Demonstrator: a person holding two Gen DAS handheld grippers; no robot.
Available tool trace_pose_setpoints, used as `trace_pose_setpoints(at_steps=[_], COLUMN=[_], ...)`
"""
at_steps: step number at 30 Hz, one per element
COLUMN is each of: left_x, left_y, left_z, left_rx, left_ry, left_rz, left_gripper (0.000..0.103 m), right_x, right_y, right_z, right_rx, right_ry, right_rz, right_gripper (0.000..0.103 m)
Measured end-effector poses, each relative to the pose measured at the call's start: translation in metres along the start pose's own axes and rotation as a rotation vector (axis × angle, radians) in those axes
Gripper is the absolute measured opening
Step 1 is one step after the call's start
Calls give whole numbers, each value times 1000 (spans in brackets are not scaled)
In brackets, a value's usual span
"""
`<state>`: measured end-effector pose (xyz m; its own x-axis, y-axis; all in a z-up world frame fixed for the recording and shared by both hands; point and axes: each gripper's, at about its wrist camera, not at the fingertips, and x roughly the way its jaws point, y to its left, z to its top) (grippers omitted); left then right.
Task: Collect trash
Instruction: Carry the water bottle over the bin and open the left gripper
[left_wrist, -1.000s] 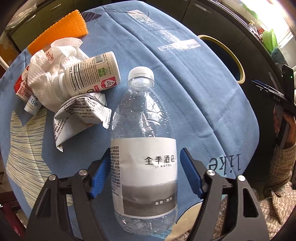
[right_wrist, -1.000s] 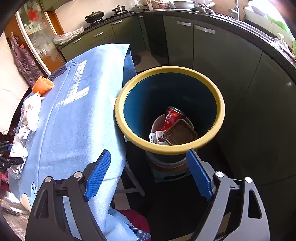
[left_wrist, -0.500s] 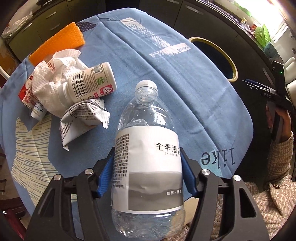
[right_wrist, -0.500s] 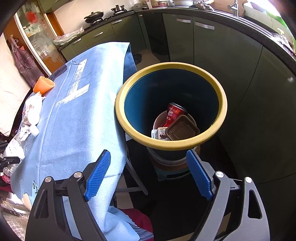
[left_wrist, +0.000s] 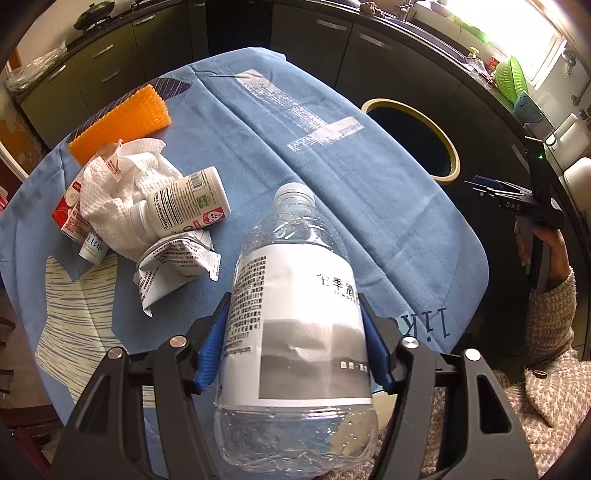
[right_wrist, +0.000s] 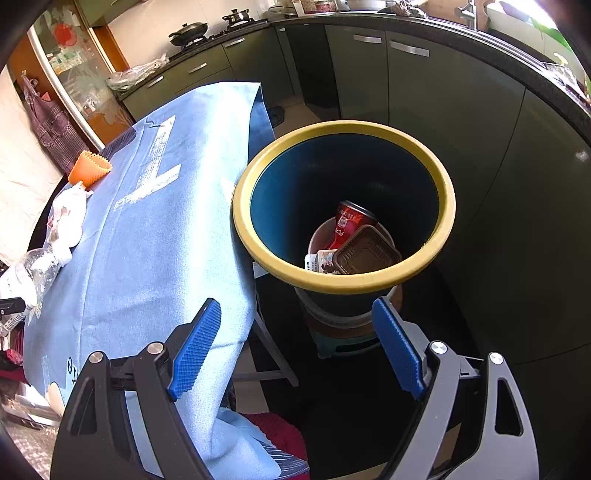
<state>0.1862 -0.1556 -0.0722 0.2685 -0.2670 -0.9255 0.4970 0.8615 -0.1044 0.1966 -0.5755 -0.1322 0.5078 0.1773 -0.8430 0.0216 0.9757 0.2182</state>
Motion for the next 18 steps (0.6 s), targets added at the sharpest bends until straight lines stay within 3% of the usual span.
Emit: trace_pose_setpoints(at_steps=[8,13,18], left_x=[-14,-7,33], left_y=[-32,-81,-138], left_z=[34,80,139], left_rx=[97,207,299], left_ry=[-44,-72,-50], left_rz=[-14,-70,-137], left_gripper=[61,61,61], right_x=[-20,-40,-50], right_y=[-9,-28,-55], right_z=[-3,-11,-23], right_rx=[13,45,98], right_ry=[-41,-71,-76], right_rz=[-16,-36,-55], right_gripper=[83,83,83])
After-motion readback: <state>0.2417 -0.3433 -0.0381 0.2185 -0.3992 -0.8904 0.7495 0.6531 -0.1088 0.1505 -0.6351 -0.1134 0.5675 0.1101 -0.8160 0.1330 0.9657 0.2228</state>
